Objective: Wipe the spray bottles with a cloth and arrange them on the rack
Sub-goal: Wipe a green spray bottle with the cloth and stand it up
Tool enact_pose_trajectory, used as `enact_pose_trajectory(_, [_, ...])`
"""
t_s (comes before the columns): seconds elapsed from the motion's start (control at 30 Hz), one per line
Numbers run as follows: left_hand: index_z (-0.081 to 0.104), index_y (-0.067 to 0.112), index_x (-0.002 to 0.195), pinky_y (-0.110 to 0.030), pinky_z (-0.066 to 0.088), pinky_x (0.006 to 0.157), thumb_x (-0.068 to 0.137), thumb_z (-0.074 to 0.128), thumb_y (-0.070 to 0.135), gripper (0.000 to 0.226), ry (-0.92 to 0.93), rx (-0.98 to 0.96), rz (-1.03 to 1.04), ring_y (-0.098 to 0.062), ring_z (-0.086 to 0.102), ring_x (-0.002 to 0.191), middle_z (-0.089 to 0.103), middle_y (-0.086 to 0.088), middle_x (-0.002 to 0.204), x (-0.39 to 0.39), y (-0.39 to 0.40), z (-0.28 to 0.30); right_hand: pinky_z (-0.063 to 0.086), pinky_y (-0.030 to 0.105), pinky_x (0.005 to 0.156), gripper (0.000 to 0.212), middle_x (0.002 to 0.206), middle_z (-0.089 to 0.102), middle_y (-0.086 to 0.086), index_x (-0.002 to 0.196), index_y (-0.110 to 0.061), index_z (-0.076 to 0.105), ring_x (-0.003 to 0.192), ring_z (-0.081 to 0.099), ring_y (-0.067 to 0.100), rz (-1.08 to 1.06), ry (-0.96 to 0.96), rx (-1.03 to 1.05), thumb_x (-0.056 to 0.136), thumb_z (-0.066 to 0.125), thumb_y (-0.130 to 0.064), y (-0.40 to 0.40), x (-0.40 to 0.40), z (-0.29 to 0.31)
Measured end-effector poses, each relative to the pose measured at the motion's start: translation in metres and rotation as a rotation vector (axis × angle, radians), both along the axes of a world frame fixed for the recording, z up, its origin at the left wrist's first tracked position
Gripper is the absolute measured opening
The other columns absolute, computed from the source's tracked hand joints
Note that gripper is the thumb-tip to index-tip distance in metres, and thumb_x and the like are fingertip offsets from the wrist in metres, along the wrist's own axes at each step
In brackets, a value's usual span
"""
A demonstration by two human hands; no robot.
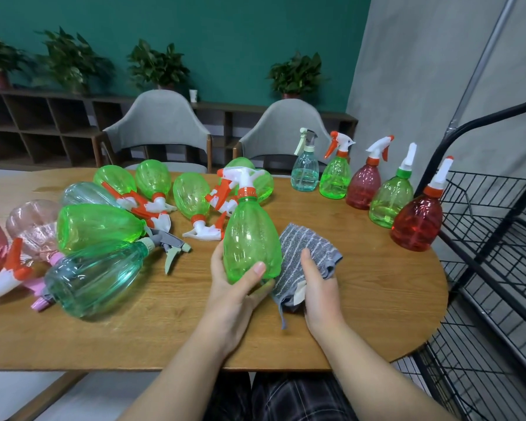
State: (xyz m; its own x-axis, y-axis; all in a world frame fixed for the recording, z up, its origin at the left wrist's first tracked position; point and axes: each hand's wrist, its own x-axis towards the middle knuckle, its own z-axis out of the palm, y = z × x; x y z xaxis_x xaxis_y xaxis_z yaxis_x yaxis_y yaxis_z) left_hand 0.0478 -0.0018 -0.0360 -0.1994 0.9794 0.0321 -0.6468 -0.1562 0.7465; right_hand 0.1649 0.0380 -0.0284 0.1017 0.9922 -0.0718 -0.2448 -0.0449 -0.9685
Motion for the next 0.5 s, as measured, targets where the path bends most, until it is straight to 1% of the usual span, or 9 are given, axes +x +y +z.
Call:
enact_pose_trajectory(0.07, [0.047,0.041,0.134,-0.043,0.057,0.080,0.050,0.094,0.044,0.096,-0.018,0.021,-0.061,-0.029,0.063,0.117,0.062,-0.001,0.132,-0.002,-0.001,0.000,0.046,0.015,0.080,0.032,0.106,0.066,-0.009,0.110,-0.017,0.061,0.095,0.061,0.002,0.063,-0.085,0.040,0.088,0.064,-0.039,-0.008,0.001,0.003])
enact_pose_trajectory(0.1, [0.046,0.039,0.137,-0.044,0.056,0.081,0.058,0.086,0.058,0.090,-0.026,0.035,-0.074,-0.030,0.061,0.120,0.061,-0.002,0.134,-0.003,-0.001,0.000,0.043,0.010,0.075,0.022,0.103,0.064,-0.012,0.106,-0.020,0.060,0.092,0.058,-0.002,0.088,-0.126,0.052,0.090,0.062,-0.035,-0.009,0.001,0.002])
enact_pose_trajectory(0.13, [0.045,0.035,0.139,-0.045,0.056,0.082,0.072,0.069,0.066,0.078,-0.033,0.045,-0.074,-0.031,0.059,0.123,0.060,-0.005,0.136,-0.004,-0.001,0.001,0.042,0.009,0.074,0.018,0.102,0.064,-0.013,0.104,-0.021,0.061,0.094,0.059,-0.001,0.108,-0.169,0.069,0.091,0.060,-0.033,-0.011,0.002,0.001])
enact_pose_trajectory(0.2, [0.045,0.032,0.140,-0.047,0.056,0.082,0.088,0.037,0.065,0.062,-0.064,0.034,-0.068,-0.031,0.058,0.124,0.060,-0.007,0.136,-0.007,0.000,0.000,0.043,0.007,0.081,0.022,0.108,0.067,-0.008,0.110,-0.015,0.066,0.104,0.061,0.005,0.121,-0.231,0.144,0.093,0.058,-0.028,-0.013,0.000,-0.002])
enact_pose_trajectory(0.23, [0.046,0.031,0.139,-0.047,0.056,0.081,0.090,0.032,0.062,0.060,-0.080,0.024,-0.067,-0.031,0.059,0.122,0.060,-0.007,0.135,-0.009,0.000,-0.002,0.043,0.005,0.084,0.024,0.111,0.068,-0.005,0.112,-0.011,0.067,0.106,0.061,0.003,0.124,-0.233,0.170,0.094,0.057,-0.023,-0.015,-0.002,-0.003])
enact_pose_trajectory(0.3, [0.047,0.030,0.138,-0.047,0.057,0.078,0.090,0.033,0.059,0.057,-0.097,0.014,-0.074,-0.031,0.061,0.120,0.061,-0.009,0.134,-0.011,0.001,-0.004,0.041,0.003,0.085,0.023,0.111,0.068,-0.004,0.113,-0.008,0.066,0.101,0.060,-0.007,0.124,-0.220,0.195,0.094,0.056,-0.017,-0.016,-0.002,-0.003])
enact_pose_trajectory(0.37, [0.048,0.029,0.137,-0.044,0.058,0.072,0.088,0.036,0.058,0.058,-0.110,-0.009,-0.076,-0.032,0.063,0.116,0.063,-0.011,0.131,-0.012,0.001,-0.003,0.042,0.002,0.079,0.020,0.105,0.069,-0.007,0.108,-0.010,0.067,0.094,0.061,-0.011,0.129,-0.220,0.207,0.094,0.056,-0.019,-0.017,0.000,-0.001])
enact_pose_trajectory(0.43, [0.050,0.027,0.136,-0.042,0.059,0.068,0.085,0.037,0.062,0.063,-0.122,-0.038,-0.089,-0.031,0.066,0.111,0.065,-0.012,0.127,-0.013,0.002,-0.002,0.042,0.003,0.076,0.015,0.098,0.068,-0.010,0.100,-0.015,0.066,0.090,0.063,-0.006,0.076,-0.196,0.198,0.093,0.057,-0.025,-0.015,0.001,-0.001])
enact_pose_trajectory(0.5, [0.051,0.025,0.137,-0.040,0.059,0.064,0.081,0.037,0.065,0.070,-0.128,-0.049,-0.107,-0.029,0.069,0.104,0.067,-0.012,0.125,-0.013,0.001,-0.001,0.044,0.016,0.087,0.029,0.104,0.066,-0.005,0.106,-0.013,0.062,0.100,0.061,0.008,-0.007,-0.159,0.165,0.090,0.059,-0.037,-0.013,0.000,0.000])
